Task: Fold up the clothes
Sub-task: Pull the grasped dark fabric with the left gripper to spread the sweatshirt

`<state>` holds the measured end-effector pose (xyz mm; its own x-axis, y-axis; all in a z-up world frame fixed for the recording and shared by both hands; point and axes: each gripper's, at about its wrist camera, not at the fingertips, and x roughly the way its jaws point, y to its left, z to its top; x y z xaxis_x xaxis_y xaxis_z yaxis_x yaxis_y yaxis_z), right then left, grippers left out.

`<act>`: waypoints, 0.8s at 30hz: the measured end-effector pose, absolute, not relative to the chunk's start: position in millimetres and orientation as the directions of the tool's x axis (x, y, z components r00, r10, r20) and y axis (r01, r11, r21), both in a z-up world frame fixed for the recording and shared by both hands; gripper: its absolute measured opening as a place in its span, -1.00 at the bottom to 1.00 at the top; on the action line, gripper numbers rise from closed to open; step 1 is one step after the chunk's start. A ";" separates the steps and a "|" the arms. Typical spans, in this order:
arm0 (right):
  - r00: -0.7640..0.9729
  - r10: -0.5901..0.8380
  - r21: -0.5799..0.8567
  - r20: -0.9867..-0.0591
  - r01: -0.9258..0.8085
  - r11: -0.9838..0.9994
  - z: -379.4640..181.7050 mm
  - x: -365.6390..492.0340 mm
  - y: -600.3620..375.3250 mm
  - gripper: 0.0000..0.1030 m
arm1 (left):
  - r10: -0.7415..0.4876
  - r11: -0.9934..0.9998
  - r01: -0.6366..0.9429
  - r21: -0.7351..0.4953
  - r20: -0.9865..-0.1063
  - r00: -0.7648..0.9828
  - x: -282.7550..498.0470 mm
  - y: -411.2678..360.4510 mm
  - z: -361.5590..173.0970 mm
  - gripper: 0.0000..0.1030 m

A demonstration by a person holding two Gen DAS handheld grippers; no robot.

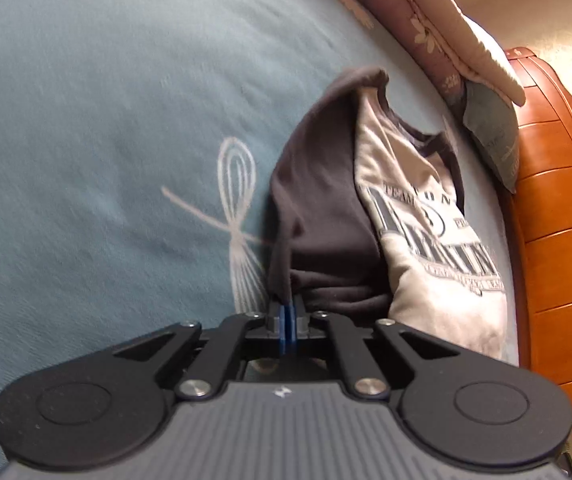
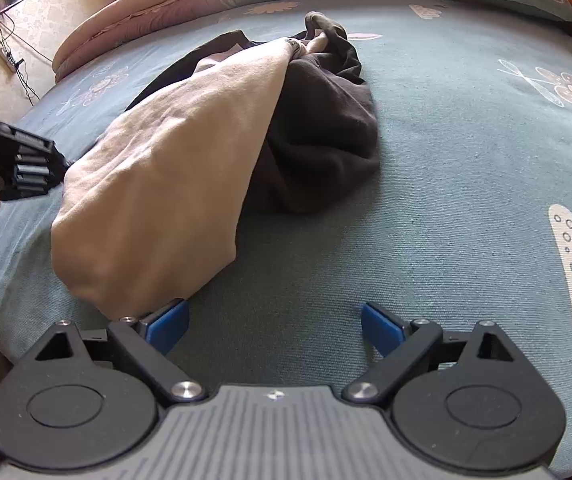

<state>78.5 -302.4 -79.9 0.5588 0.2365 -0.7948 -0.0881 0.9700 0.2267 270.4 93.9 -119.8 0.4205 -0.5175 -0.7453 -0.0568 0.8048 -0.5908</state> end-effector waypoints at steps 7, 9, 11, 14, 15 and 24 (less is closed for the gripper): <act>0.558 0.216 0.203 -0.801 -0.086 0.975 -79.3 79.8 -302.2 0.87 | -0.408 0.865 -0.068 -0.498 -0.775 0.483 288.3 137.7 -91.3 -0.92; 0.558 0.210 0.196 -0.803 -0.086 0.977 -79.1 80.1 -302.2 0.87 | -0.362 0.894 -0.060 -0.445 -0.793 0.489 293.7 140.8 -87.2 -0.92; 0.558 0.204 0.189 -0.804 -0.085 0.978 -79.0 80.5 -302.1 0.87 | -0.313 0.919 -0.058 -0.391 -0.809 0.497 299.3 145.7 -83.4 -0.92; 0.557 0.195 0.179 -0.808 -0.085 0.980 -78.8 81.2 -302.2 0.87 | -0.261 0.927 -0.108 -0.359 -0.825 0.502 310.5 166.5 -81.7 -0.92; 0.556 0.192 0.176 -0.809 -0.083 0.981 -78.9 81.5 -302.4 0.86 | -0.242 0.930 -0.123 -0.347 -0.828 0.506 314.0 173.9 -81.0 -0.92; 0.547 0.170 0.151 -0.819 -0.080 0.985 -79.3 85.7 -297.3 0.87 | -0.261 0.915 -0.147 -0.375 -0.830 0.494 333.5 190.0 -89.8 -0.79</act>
